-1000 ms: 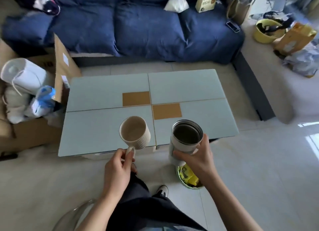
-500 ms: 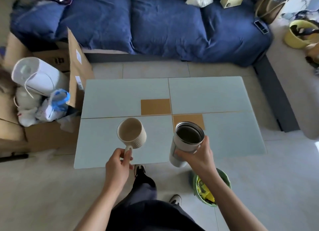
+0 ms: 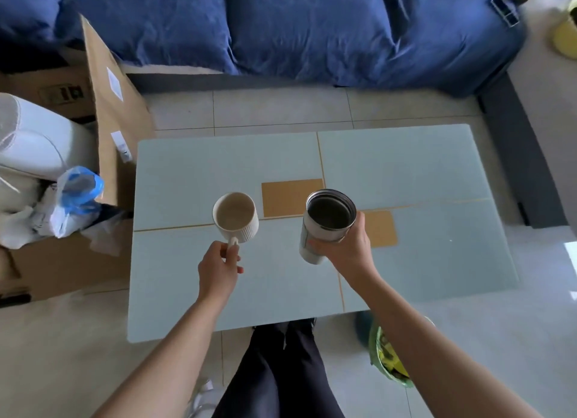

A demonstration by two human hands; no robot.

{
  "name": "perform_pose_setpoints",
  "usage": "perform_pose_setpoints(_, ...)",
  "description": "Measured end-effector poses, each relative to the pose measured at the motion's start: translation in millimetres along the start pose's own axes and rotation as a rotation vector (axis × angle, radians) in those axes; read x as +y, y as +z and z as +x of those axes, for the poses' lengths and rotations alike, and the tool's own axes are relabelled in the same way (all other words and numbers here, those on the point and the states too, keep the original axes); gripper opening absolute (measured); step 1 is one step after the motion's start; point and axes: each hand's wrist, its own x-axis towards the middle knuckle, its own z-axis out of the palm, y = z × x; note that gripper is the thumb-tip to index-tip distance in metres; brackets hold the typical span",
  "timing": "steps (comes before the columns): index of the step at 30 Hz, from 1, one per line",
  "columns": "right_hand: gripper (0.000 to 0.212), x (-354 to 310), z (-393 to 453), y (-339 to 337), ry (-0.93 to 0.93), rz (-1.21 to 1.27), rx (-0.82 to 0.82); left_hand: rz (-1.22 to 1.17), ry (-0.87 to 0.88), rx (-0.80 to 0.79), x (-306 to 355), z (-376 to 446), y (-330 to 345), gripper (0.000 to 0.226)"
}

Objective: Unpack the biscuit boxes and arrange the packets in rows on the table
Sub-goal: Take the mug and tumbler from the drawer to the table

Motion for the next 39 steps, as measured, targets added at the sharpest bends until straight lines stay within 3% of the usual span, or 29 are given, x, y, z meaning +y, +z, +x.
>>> perform_pose_setpoints(8,0.079,38.2,98.6,20.7,-0.101,-0.119,0.057,0.003,-0.058,0.084,-20.3,76.3,49.9,0.035)
perform_pose_setpoints(18,0.082,92.9,181.9,32.8,-0.083,-0.088,0.16,-0.042,-0.096,0.217,-46.8,131.2,94.5,0.031)
perform_pose_setpoints(39,0.084,144.0,214.8,24.7,-0.078,-0.012,0.271,-0.185,-0.111,0.301,-75.9,146.2,131.2,0.025)
